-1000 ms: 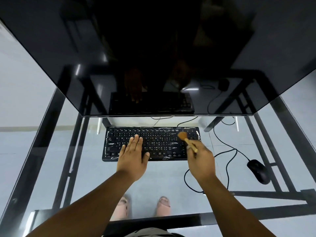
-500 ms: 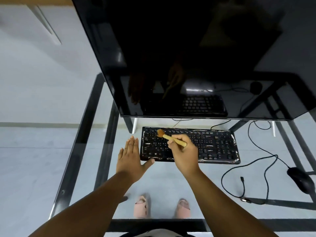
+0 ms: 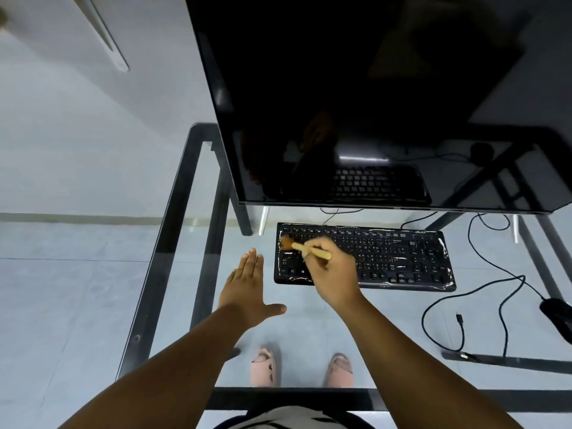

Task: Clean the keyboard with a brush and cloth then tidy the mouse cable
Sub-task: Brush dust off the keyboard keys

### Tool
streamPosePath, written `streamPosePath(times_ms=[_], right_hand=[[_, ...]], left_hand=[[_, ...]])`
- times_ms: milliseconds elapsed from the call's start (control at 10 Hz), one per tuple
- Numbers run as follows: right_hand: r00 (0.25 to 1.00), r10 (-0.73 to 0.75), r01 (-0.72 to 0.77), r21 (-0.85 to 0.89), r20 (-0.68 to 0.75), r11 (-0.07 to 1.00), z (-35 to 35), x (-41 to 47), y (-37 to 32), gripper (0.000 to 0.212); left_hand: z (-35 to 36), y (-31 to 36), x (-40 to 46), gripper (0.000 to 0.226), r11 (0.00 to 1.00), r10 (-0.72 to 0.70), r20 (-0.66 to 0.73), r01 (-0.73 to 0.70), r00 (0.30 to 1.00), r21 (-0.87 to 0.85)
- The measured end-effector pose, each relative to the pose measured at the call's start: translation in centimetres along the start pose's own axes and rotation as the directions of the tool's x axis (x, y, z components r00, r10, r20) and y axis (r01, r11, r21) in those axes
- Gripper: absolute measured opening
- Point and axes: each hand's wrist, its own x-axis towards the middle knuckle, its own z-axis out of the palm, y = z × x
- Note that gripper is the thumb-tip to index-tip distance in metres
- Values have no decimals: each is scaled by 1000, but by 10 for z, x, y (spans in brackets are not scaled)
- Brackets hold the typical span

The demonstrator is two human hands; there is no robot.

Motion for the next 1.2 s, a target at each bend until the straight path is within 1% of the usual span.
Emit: streamPosePath(times_ms=[100,200,300,400,500,600,700,800,900,1000,1100,1200], right_hand=[[991,34,-51,-134,-129,990,-3,-3,10,3],[986,58,-66,-47,-156,997,-10,-5,13,4],[997,39,-45,-101,-60,994,-13,-9,16,7],[969,77,-110,-133,-234,985,-21,-9,21,7],[993,68,-75,-69,-93,995,-25,-12,18,8],[989,101,-117,-152,-110,982,-27,-12,18,6],[964,111,-127,-54,-241,990,-31,-13,15,6],[996,85,-85,63,-1,994,-30,-22,11,6],[985,83,-81,-22,150,996,-21,-29,10,7],[992,111,-117,-129,-52,985,-25,-26,14,5],[994,86,-88,-30,-62,996,-30,-22,11,5],[986,60,-56,-35,156,998,-31,-22,9,8]], left_hand=[[2,-1,-2,119,1000,2,-7,-1,1000,20],[3,0,-4,118,1000,2,-9,-2,1000,24],[2,0,-4,118,1000,-1,-13,1,1000,16],[0,0,-3,119,1000,1,-17,-1,1000,9],[-1,0,-5,119,1000,0,-23,1,1000,14],[-4,-2,-1,118,1000,-4,-24,4,1000,26],[-5,-2,-1,118,999,-1,-11,1,1000,32],[-2,5,-5,117,999,4,24,-5,1000,50],[-2,3,-8,117,998,-12,22,11,1000,56],[-3,4,-7,117,999,-6,19,5,1000,52],[-3,4,-7,117,999,-7,15,6,1000,39],[-4,4,-6,118,1000,-14,-3,14,1000,20]])
